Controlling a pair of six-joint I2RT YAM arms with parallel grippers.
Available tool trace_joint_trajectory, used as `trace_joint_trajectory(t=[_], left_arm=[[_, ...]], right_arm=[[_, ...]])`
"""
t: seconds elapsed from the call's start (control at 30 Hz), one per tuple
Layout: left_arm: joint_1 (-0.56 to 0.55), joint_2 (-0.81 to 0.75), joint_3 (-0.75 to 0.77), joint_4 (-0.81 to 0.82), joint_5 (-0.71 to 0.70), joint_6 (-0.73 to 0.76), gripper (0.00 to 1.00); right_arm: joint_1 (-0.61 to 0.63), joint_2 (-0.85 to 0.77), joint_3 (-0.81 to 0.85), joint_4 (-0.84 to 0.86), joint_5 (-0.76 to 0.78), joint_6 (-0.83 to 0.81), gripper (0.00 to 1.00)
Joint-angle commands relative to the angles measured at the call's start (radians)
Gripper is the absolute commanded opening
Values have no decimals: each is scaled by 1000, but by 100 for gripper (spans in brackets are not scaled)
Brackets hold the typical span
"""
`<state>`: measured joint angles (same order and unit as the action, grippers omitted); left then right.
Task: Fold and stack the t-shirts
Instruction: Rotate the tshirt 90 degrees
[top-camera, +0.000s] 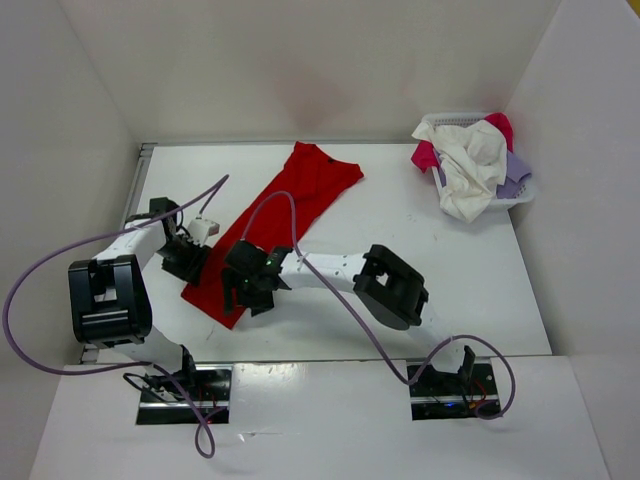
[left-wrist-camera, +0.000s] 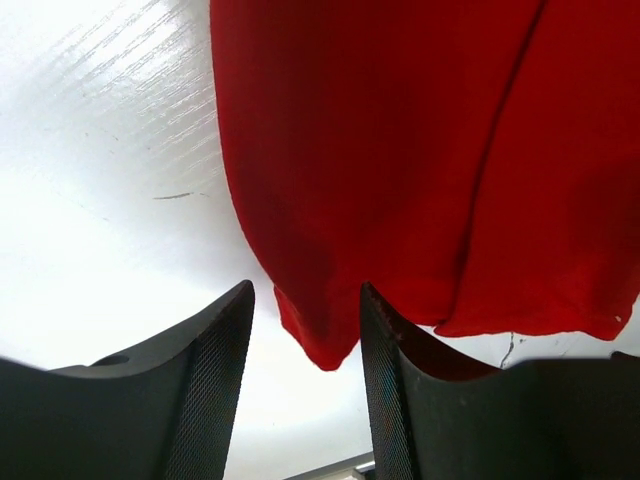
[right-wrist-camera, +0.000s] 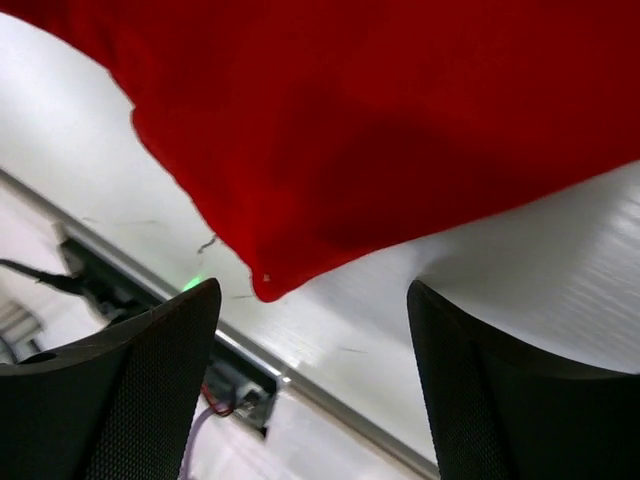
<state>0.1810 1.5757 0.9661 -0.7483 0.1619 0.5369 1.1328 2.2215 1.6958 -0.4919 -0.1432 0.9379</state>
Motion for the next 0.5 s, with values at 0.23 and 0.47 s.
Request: trace_joint_trajectory(t=[0.23,0.47], left_arm=[[5,-43,13,-5,41,-9,55],[5,-75,2,-14,31,0,57]], right_arm=[[-45,142,18,71,-136,108,33],[-102,64,-146,134,-147,122,0]])
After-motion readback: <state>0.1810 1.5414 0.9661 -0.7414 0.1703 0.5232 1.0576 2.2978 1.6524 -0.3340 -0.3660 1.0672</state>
